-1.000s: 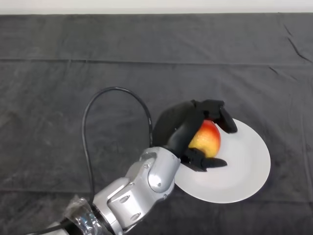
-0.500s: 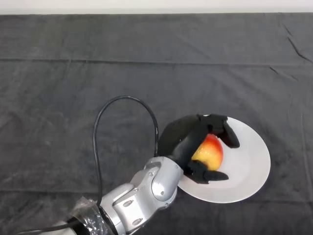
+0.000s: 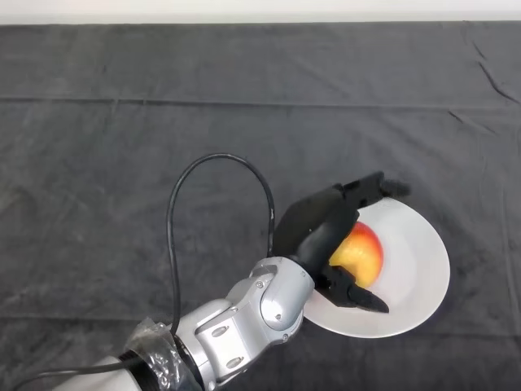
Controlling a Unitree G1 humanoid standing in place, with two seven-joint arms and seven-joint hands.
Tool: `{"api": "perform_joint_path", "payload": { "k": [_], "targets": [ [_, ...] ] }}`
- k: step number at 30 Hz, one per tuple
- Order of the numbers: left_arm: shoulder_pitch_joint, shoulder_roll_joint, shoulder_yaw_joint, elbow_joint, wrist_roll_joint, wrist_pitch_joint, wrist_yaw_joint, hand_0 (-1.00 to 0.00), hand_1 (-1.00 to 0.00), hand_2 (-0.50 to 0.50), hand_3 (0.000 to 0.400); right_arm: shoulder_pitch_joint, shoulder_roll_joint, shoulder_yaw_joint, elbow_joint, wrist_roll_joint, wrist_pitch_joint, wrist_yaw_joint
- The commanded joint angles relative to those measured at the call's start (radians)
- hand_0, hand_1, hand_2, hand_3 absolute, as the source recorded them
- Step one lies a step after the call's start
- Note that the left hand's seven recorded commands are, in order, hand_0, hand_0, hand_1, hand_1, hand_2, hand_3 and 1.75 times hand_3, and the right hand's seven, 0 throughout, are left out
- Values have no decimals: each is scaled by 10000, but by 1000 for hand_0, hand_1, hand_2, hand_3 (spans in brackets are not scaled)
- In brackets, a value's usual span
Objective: Move the apple to the plate
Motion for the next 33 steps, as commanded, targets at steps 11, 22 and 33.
{"api": "perform_joint_path", "payload": {
  "k": [11,22,33],
  "targets": [
    [-518,617,727,-29,-3,-628,2,0,0,0,0,-120,107,-45,-215,109,-53,-12],
    [-321,1337,2335,-170,-103,-1196,203,0,0,0,0,-119,111,-43,-223,105,-54,-14],
    [525,2292,4280,-890,-242,-1605,551,0,0,0,0,-113,122,-36,-246,100,-53,-25]
  ]
}}
